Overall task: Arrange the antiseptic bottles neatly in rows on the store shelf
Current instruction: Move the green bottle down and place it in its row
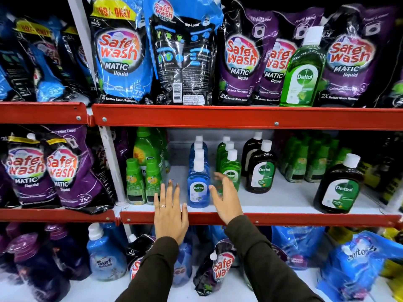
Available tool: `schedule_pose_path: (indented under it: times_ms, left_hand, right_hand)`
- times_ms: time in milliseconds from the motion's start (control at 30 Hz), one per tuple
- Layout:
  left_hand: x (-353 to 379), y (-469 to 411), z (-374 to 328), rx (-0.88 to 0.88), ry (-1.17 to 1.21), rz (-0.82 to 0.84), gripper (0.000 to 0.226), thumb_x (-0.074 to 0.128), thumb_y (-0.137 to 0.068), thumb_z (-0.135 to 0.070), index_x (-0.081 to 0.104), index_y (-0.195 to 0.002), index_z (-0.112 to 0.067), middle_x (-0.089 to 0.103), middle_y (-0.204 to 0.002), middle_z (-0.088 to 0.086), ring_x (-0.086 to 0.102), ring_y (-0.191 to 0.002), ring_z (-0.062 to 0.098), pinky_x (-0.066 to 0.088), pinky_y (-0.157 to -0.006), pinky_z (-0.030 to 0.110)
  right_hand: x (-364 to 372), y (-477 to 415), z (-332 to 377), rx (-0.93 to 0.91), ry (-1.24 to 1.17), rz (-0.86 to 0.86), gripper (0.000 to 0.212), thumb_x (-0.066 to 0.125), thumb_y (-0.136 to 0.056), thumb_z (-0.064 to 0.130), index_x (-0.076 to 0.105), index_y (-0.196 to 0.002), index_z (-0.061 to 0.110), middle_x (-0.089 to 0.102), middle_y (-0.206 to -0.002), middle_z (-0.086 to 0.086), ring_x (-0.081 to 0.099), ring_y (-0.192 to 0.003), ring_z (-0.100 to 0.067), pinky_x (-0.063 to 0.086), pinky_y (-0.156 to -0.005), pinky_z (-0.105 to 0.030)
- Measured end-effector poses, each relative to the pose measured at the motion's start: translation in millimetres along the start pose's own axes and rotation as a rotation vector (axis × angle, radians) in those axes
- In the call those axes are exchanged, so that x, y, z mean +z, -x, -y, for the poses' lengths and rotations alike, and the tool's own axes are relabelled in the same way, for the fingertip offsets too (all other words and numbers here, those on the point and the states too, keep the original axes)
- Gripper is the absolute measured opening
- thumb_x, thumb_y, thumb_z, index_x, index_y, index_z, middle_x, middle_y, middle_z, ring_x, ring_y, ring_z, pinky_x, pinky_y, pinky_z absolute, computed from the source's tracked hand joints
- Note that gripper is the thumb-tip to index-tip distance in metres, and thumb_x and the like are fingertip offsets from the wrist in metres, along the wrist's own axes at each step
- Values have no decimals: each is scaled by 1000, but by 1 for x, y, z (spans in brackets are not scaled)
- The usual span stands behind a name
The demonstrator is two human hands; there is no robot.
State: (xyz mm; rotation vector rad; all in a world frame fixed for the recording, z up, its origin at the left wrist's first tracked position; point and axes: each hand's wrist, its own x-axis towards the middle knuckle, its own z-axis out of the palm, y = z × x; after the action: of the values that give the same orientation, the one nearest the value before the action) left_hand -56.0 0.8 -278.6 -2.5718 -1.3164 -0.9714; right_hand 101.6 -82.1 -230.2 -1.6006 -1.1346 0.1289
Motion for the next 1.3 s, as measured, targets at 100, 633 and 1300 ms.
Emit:
schedule_pose_path:
  times_ms: [100, 633, 1300]
  left_hand:
    - [-13, -4, -22, 6, 47, -40, 64, 22, -99, -36, 21, -159, -14, 10, -170, 9, 3, -157, 29, 7, -127, 51]
    - [-121, -101, -175, 250, 182, -515, 67, 39, -100, -31, 13, -160, -21, 7, -171, 4, -4, -158, 25, -7, -128, 48]
    - [-125, -148, -207, 229, 20, -566, 65, 32, -101, -44, 13, -160, -25, 9, -171, 7, -2, -158, 28, -13, -126, 48]
  right_hand:
    - [-24, 4, 6, -130, 160, -119, 33, 46, -98, 35, 49, -130, 25, 53, -127, 6, 51, -117, -12, 47, -100, -35]
    - [-185, -45, 108, -518, 376, -659, 28, 54, -94, 31, 56, -122, 25, 54, -120, 1, 48, -108, -21, 40, -91, -39]
    - [-271, -124, 153, -94, -146, -261, 40, 50, -98, 12, 44, -137, 8, 57, -109, 4, 57, -90, 1, 45, -64, 0]
